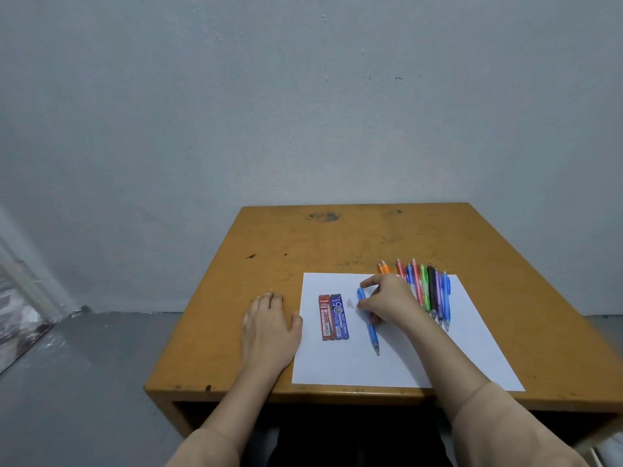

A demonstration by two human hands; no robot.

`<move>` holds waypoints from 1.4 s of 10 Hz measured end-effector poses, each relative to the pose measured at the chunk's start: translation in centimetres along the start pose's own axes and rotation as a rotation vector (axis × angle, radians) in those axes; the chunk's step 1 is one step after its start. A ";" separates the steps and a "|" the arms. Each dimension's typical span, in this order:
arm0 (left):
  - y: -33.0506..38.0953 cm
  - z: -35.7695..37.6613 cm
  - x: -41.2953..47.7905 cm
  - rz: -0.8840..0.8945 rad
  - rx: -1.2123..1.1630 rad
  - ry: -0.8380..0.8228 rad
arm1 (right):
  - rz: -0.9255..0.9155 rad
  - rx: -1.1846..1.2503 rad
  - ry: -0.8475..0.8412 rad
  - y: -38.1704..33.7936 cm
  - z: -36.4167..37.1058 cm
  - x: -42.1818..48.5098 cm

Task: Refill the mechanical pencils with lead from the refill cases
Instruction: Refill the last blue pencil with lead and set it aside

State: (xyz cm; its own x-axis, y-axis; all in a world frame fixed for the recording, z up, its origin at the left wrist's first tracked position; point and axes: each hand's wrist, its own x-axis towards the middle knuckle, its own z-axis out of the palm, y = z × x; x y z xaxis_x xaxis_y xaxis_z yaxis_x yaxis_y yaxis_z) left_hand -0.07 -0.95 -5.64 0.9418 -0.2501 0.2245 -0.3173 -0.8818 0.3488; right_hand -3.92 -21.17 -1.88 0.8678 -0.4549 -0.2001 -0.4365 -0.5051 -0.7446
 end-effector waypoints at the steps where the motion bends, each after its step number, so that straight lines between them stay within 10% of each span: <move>1: 0.0 0.0 0.0 -0.002 0.008 -0.005 | 0.000 -0.008 -0.005 -0.1 0.1 -0.2; 6: 0.1 -0.1 0.0 0.004 0.021 -0.016 | -0.216 0.080 0.083 -1.5 -1.6 -0.8; 10: 0.1 -0.1 0.0 0.002 0.031 -0.017 | -0.508 -0.572 -0.233 -4.0 0.6 -1.1; 14: -0.1 0.1 0.1 0.016 0.030 0.010 | -0.517 -0.641 -0.265 -3.9 1.8 -0.7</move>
State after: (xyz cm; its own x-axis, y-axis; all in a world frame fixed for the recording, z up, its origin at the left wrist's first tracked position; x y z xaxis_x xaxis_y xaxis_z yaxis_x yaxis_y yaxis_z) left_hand 0.08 -0.97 -5.73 0.9356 -0.2602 0.2387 -0.3284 -0.8894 0.3179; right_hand -2.34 -17.57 0.04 0.9863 0.0919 -0.1371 0.0477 -0.9539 -0.2963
